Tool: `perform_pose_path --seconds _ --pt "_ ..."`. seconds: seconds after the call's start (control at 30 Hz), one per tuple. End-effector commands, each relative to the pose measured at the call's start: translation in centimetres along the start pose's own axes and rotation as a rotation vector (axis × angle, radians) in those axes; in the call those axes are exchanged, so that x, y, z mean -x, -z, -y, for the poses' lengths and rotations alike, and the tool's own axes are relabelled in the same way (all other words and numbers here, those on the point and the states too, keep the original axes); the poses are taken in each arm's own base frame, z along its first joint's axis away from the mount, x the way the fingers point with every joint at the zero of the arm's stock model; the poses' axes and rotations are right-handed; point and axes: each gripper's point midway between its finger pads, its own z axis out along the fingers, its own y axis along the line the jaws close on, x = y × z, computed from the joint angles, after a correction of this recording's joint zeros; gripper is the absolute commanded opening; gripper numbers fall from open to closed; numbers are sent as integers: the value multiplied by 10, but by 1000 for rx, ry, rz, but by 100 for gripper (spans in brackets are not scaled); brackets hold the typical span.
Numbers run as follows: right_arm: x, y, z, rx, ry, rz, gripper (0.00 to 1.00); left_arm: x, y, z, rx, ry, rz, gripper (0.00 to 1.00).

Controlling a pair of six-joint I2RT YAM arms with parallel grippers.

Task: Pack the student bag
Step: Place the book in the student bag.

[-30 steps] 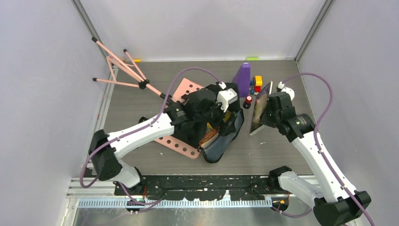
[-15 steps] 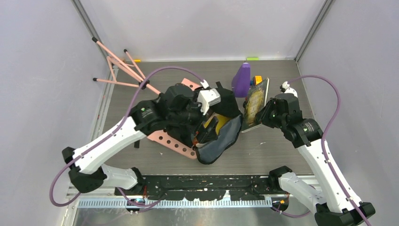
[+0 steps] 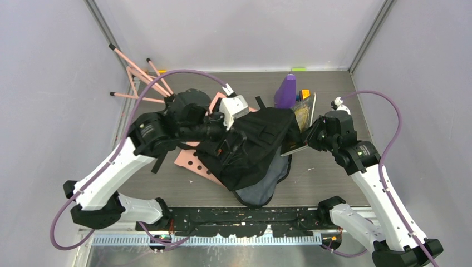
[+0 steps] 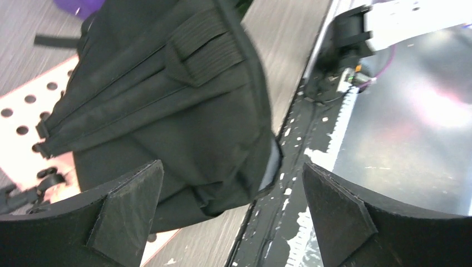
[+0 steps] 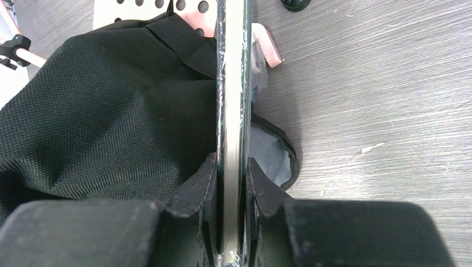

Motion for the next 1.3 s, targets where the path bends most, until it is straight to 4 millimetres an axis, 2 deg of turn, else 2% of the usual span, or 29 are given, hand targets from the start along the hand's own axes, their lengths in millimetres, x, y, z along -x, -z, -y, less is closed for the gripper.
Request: perform_pose_path --seconds 0.0,0.17,0.33,0.5,0.6,0.8,0.83,0.87,0.97,1.03,1.07,1.17,1.2,1.23,1.27 --pt "40 15 -46 197 -57 145 1 -18 -13 -34 153 -27 -68 100" --pt "44 19 -44 183 -65 171 1 -12 -37 -29 121 3 17 100" --pt "45 22 -41 169 -67 175 1 -16 -69 -24 108 65 37 100" --pt "46 25 -40 166 -64 179 1 -18 -96 -27 228 -10 32 100" --pt "47 30 -39 160 -55 182 1 -26 -110 -35 311 -63 -20 100" --pt "52 41 -36 142 -23 199 1 -48 -141 -33 285 -38 -128 100" --pt "52 42 -35 137 -18 197 1 -51 -146 -30 269 -36 -140 97" --pt "54 45 -35 136 -10 205 1 -53 -150 -27 248 -37 -150 84" --pt "55 52 -31 119 14 203 1 -44 -155 -24 229 -46 -132 29" --pt "56 62 -30 110 39 197 0 -25 -149 -26 238 -75 -87 6" --pt "58 71 -30 105 56 195 0 -14 -144 -27 248 -86 -61 0" --pt "62 95 -29 99 103 191 1 22 -123 -32 249 -90 14 0" --pt "54 99 -23 77 116 155 1 32 -117 -35 243 -80 34 0" --pt "57 109 -24 83 127 162 1 40 -110 -37 231 -74 53 0" --pt "51 114 -19 68 134 135 1 49 -103 -40 227 -69 72 0"
